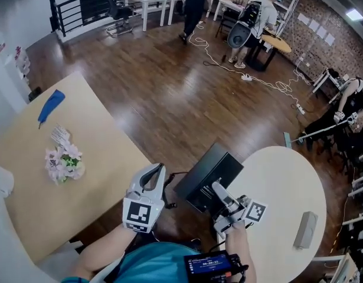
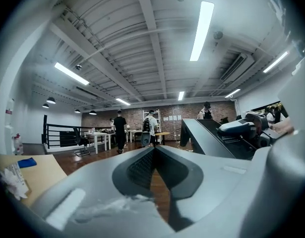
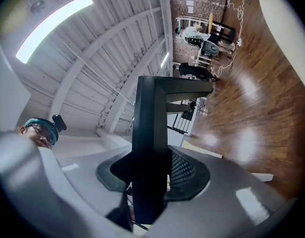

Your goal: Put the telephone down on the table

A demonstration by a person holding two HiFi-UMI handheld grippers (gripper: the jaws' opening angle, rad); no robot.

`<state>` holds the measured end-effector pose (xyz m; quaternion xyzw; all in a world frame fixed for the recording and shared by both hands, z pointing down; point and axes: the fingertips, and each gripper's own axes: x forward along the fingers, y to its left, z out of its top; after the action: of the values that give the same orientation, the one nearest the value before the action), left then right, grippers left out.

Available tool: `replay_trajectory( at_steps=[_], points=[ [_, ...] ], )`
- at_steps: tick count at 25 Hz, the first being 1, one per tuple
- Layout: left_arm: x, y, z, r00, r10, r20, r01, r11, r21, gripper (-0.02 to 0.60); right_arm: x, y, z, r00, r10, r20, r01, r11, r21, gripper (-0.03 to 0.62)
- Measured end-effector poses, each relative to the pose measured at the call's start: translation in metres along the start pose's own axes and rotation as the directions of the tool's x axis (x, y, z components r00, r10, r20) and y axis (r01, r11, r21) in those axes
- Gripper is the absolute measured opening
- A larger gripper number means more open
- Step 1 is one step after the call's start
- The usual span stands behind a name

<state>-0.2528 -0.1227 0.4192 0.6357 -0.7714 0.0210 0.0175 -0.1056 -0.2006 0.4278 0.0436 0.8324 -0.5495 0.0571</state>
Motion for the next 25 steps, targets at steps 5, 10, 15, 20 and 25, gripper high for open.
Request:
replay_trajectory(
  at_steps=[5, 10, 15, 20, 25],
  points=[
    [-0.032, 0.05, -0.002, 0.996, 0.083, 0.014, -0.083, 0.997, 0.005, 0.011, 0.044, 0.006, -0.027, 0.998, 0.027, -0.049, -0.026, 1.0, 0.014, 0.15],
    [-0.067, 0.094, -0.006, 0.986, 0.168, 0.008, -0.168, 0.986, 0.01, 0.011, 0.082, 0.008, -0.054, 0.993, 0.055, -0.104, -0.051, 0.998, 0.033, 0.15],
    [-0.091, 0.124, -0.01, 0.968, 0.251, -0.003, -0.251, 0.968, 0.002, 0.012, 0.118, 0.009, -0.07, 0.98, 0.092, -0.176, -0.085, 0.995, 0.05, 0.15],
    [-0.106, 0.154, -0.019, 0.944, 0.33, -0.02, -0.33, 0.944, -0.003, 0.012, 0.156, 0.0, -0.086, 0.955, 0.126, -0.269, -0.11, 0.991, 0.073, 0.15],
    [-0.12, 0.191, -0.022, 0.907, 0.421, -0.032, -0.42, 0.907, 0.018, 0.012, 0.202, -0.014, -0.096, 0.923, 0.165, -0.348, -0.137, 0.985, 0.106, 0.15]
  ],
)
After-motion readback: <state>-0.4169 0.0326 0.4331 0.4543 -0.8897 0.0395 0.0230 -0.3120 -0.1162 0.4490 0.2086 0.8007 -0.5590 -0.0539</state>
